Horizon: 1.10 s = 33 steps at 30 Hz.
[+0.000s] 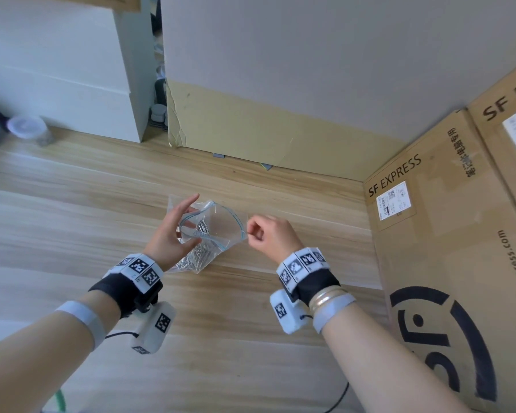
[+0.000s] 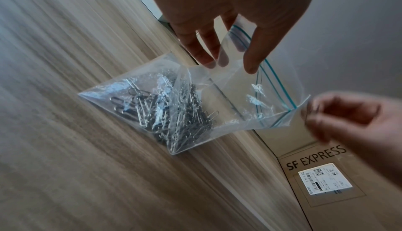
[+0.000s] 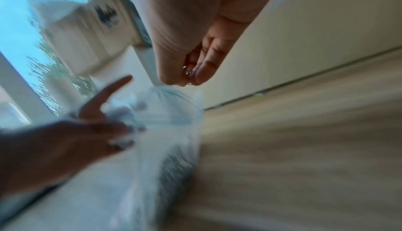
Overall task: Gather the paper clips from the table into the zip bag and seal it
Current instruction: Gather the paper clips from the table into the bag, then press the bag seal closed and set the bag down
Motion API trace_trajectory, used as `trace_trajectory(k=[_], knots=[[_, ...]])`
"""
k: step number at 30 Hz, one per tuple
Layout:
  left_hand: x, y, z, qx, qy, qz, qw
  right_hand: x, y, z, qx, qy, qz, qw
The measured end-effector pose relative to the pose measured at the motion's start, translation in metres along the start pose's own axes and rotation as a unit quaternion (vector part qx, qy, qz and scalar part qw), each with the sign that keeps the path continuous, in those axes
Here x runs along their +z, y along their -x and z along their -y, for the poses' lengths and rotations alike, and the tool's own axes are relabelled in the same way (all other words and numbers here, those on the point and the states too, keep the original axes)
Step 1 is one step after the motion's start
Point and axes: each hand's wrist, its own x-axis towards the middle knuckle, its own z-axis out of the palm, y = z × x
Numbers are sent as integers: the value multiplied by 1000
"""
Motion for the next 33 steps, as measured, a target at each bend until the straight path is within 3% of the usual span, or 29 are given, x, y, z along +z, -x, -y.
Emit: trace_trajectory(k=[4,9,13,15,19,20,24,27,30,33], knots=[[2,-1,-3,1,-8,1,1000,1,-31,37,-39,-34,19,998],[-1,-3,-4,3,-4,-1,1000,15,-41,39,-11,-56,60,997],[-3,-3,-3,-1,-1,-7,1000,11,-38,19,-3,-87,-36,996],[-2,-3,-4,-4,-3,-5,1000,10,-38,8,36,-68,-52,996],[-2,-5,-8,-6,-5,1,1000,16,-37,-3,171,62,134,974],[-1,-5,-9,-8,-2,5,1000,17,-37,-2,189,58,154,968],[2,-9,-12,-20,39,19,999,16,-38,14,218,-107,114,963],[8,-13,-11,-18,63,42,997,10,-38,36,222,-222,198,929],[12,-16,-9,-12,70,59,996,9,-36,48,203,-196,248,927],[12,-20,-17,-20,56,31,998,18,-36,46,184,-107,184,960]])
